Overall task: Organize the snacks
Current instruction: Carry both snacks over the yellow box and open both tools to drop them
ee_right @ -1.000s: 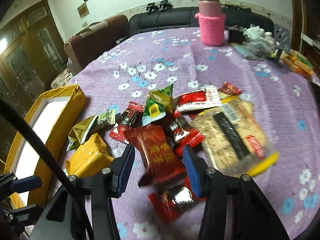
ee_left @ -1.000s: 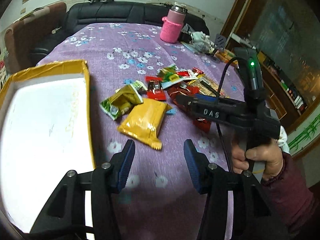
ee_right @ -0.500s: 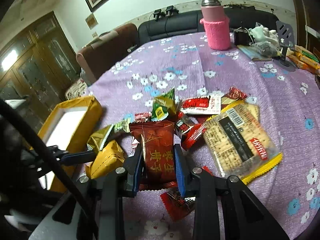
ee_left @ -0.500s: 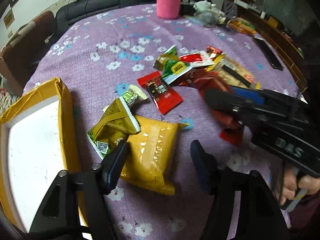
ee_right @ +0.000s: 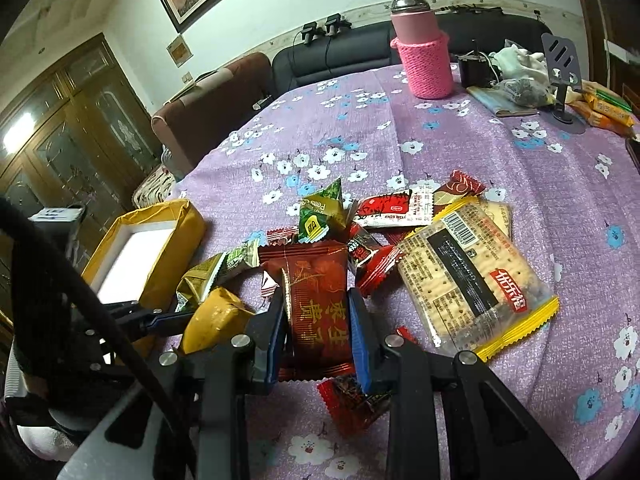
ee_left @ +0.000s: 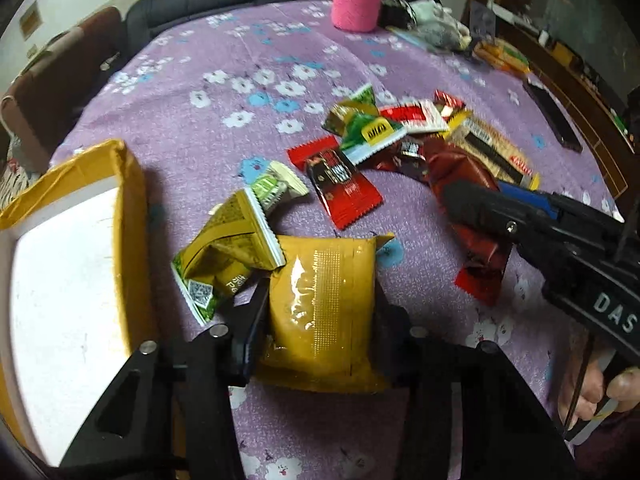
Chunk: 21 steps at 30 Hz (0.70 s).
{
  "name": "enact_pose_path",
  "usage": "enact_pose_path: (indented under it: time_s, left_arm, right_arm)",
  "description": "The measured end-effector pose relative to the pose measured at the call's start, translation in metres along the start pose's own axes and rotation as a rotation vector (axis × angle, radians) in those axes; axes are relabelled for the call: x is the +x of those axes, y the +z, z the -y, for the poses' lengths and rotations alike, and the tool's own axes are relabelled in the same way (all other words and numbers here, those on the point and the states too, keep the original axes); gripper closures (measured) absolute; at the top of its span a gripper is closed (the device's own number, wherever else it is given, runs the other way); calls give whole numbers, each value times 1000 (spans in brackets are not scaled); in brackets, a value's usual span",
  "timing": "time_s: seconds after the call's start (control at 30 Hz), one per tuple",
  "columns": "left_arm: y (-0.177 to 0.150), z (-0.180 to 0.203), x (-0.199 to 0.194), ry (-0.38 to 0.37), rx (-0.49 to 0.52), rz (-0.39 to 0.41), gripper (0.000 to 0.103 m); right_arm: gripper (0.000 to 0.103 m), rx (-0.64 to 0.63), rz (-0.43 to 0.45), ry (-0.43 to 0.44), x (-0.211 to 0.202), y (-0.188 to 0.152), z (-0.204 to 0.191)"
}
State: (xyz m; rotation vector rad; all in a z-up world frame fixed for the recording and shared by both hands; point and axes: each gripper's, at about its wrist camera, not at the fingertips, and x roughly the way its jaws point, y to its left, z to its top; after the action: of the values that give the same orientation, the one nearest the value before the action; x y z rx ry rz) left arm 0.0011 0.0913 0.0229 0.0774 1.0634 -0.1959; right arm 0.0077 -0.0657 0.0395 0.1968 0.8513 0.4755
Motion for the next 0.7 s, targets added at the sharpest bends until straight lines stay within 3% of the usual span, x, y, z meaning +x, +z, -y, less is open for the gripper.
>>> enact_pose_path:
  time_s: [0.23,0.37,0.5,0.7]
  left_arm:
    - [-20,-12,-51,-103,-115,102,55]
    - [-40,-41,-87,-133,-209,178,55]
    - [-66,-86,-113,-65,-296,227,55]
    - [-107,-152,-121,58,-430,242,55]
  right_arm:
    - [75,-3,23,20,-5,-1,-3]
    - [75,-19,54,21,-12,-3,-12]
    - [75,-37,77,18,-25,-7,-32]
    - [75,-140,34,107,-32,-19,-109]
